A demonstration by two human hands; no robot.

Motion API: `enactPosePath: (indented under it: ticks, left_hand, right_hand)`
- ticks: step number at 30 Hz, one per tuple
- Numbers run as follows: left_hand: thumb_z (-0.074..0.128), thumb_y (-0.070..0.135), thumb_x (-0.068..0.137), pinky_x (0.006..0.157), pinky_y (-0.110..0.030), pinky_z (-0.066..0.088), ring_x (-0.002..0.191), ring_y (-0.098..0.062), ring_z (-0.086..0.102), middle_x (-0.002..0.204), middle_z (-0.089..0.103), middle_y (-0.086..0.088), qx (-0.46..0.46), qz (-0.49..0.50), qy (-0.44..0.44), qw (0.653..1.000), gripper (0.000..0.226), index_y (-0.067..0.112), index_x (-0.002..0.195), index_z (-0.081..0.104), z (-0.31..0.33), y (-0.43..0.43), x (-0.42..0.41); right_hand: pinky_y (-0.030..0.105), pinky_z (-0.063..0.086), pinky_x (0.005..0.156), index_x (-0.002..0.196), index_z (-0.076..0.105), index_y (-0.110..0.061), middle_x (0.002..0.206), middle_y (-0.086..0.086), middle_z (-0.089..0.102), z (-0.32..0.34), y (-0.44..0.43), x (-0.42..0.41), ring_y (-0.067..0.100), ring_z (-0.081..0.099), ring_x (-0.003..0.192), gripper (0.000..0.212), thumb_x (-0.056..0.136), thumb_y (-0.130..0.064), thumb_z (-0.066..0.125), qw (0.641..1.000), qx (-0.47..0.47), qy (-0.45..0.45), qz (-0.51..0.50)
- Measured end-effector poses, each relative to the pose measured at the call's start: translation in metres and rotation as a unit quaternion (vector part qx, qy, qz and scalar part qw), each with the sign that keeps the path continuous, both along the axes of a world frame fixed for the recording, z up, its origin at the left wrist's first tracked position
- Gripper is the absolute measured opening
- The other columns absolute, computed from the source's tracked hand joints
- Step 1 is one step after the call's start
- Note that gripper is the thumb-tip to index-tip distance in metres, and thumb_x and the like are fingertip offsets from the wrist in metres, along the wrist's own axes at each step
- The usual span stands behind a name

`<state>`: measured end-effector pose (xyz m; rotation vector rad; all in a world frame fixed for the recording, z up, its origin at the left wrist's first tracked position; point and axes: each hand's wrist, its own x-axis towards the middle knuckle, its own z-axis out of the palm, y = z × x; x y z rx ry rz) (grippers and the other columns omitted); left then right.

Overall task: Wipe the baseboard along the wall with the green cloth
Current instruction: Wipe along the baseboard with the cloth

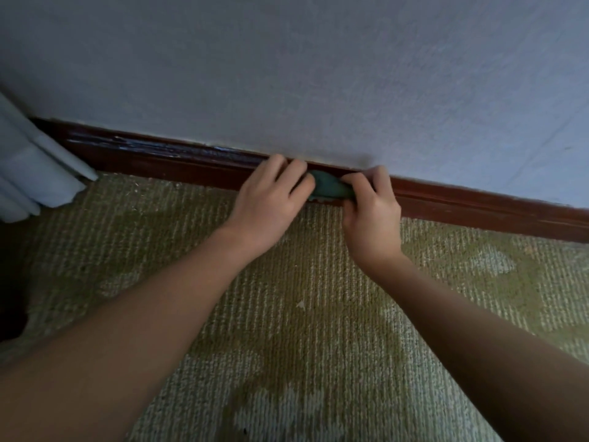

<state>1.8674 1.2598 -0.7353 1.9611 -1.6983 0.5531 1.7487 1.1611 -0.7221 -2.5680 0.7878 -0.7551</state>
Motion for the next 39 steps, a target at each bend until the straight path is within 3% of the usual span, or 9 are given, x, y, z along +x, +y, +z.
enactPosePath:
  ticks: [4, 9, 15, 20, 24, 28, 30, 34, 39]
  left_hand:
    - [0.048, -0.008, 0.079, 0.057, -0.034, 0.049, 0.08, -0.031, 0.05, 0.084, 0.066, -0.023, 0.026, -0.019, -0.052, 0.998, 0.021, -0.008, 0.084, 0.068, 0.004, 0.008, 0.014]
    - [0.039, -0.007, 0.078, 0.059, -0.037, 0.051, 0.084, -0.031, 0.044, 0.086, 0.065, -0.025, 0.016, 0.012, 0.0, 1.0, 0.03, -0.011, 0.086, 0.067, 0.003, 0.008, 0.006]
    - [0.043, -0.005, 0.076, 0.054, -0.033, 0.05, 0.07, -0.031, 0.063, 0.082, 0.065, -0.022, 0.035, -0.032, 0.009, 0.999, 0.026, -0.009, 0.083, 0.068, 0.01, -0.018, -0.02]
    - [0.046, -0.005, 0.075, 0.052, -0.031, 0.047, 0.069, -0.03, 0.061, 0.08, 0.064, -0.021, 0.048, -0.028, -0.004, 0.998, 0.023, -0.008, 0.082, 0.068, 0.013, -0.008, -0.008]
    - [0.065, -0.023, 0.064, 0.059, -0.038, 0.048, 0.082, -0.033, 0.046, 0.085, 0.062, -0.026, 0.027, 0.033, 0.055, 0.998, 0.024, -0.013, 0.085, 0.065, 0.011, 0.025, 0.013]
    - [0.067, -0.023, 0.064, 0.058, -0.04, 0.051, 0.081, -0.035, 0.053, 0.086, 0.062, -0.026, 0.054, 0.031, 0.033, 0.998, 0.025, -0.013, 0.087, 0.065, 0.014, 0.04, 0.033]
    - [0.063, -0.02, 0.067, 0.057, -0.039, 0.051, 0.082, -0.032, 0.046, 0.085, 0.062, -0.026, 0.059, 0.015, 0.024, 0.998, 0.02, -0.013, 0.085, 0.065, 0.015, 0.038, 0.034]
    - [0.049, -0.01, 0.075, 0.057, -0.037, 0.048, 0.071, -0.034, 0.061, 0.08, 0.062, -0.025, 0.08, -0.027, -0.004, 0.996, 0.018, -0.012, 0.081, 0.066, 0.017, 0.031, 0.031]
    - [0.043, -0.004, 0.079, 0.053, -0.036, 0.046, 0.07, -0.034, 0.06, 0.081, 0.062, -0.024, 0.079, -0.026, -0.033, 0.996, 0.024, -0.011, 0.084, 0.065, 0.024, 0.038, 0.049]
  right_hand:
    - [0.047, 0.052, 0.061, 0.097, 0.064, 0.009, 0.091, 0.029, 0.055, 0.002, 0.006, 0.008, 0.042, 0.057, 0.076, 0.027, 0.073, 0.018, 0.057, 1.0, 0.001, 0.008, 0.003]
    - [0.045, 0.052, 0.057, 0.102, 0.063, 0.006, 0.098, 0.028, 0.055, 0.002, 0.001, 0.002, 0.042, 0.057, 0.08, 0.03, 0.074, 0.015, 0.06, 0.997, -0.014, 0.058, 0.041]
    - [0.043, 0.051, 0.056, 0.103, 0.064, 0.006, 0.094, 0.027, 0.056, 0.009, -0.028, -0.03, 0.042, 0.057, 0.08, 0.032, 0.072, 0.017, 0.061, 0.993, -0.049, 0.099, 0.028]
    - [0.041, 0.048, 0.063, 0.102, 0.064, 0.007, 0.095, 0.027, 0.056, 0.009, -0.014, -0.017, 0.042, 0.056, 0.082, 0.028, 0.075, 0.015, 0.059, 0.997, -0.028, 0.069, 0.013]
    - [0.041, 0.05, 0.061, 0.102, 0.064, 0.006, 0.096, 0.028, 0.055, 0.013, 0.009, 0.008, 0.042, 0.056, 0.084, 0.027, 0.075, 0.012, 0.062, 0.997, -0.024, 0.034, 0.059]
    - [0.042, 0.052, 0.056, 0.096, 0.064, 0.009, 0.092, 0.028, 0.056, 0.01, 0.022, 0.029, 0.041, 0.057, 0.079, 0.024, 0.072, 0.014, 0.063, 0.995, -0.027, 0.036, 0.084]
    - [0.043, 0.052, 0.056, 0.095, 0.064, 0.009, 0.092, 0.028, 0.056, 0.007, 0.021, 0.032, 0.041, 0.057, 0.08, 0.024, 0.071, 0.015, 0.063, 0.995, -0.026, 0.044, 0.083]
    - [0.041, 0.051, 0.057, 0.097, 0.065, 0.008, 0.091, 0.026, 0.057, 0.005, 0.014, 0.021, 0.04, 0.058, 0.078, 0.027, 0.071, 0.015, 0.064, 0.997, -0.024, 0.046, 0.063]
    - [0.04, 0.051, 0.064, 0.095, 0.065, 0.006, 0.09, 0.025, 0.057, 0.007, 0.015, 0.035, 0.039, 0.059, 0.078, 0.026, 0.07, 0.014, 0.063, 0.997, -0.034, 0.001, 0.071]
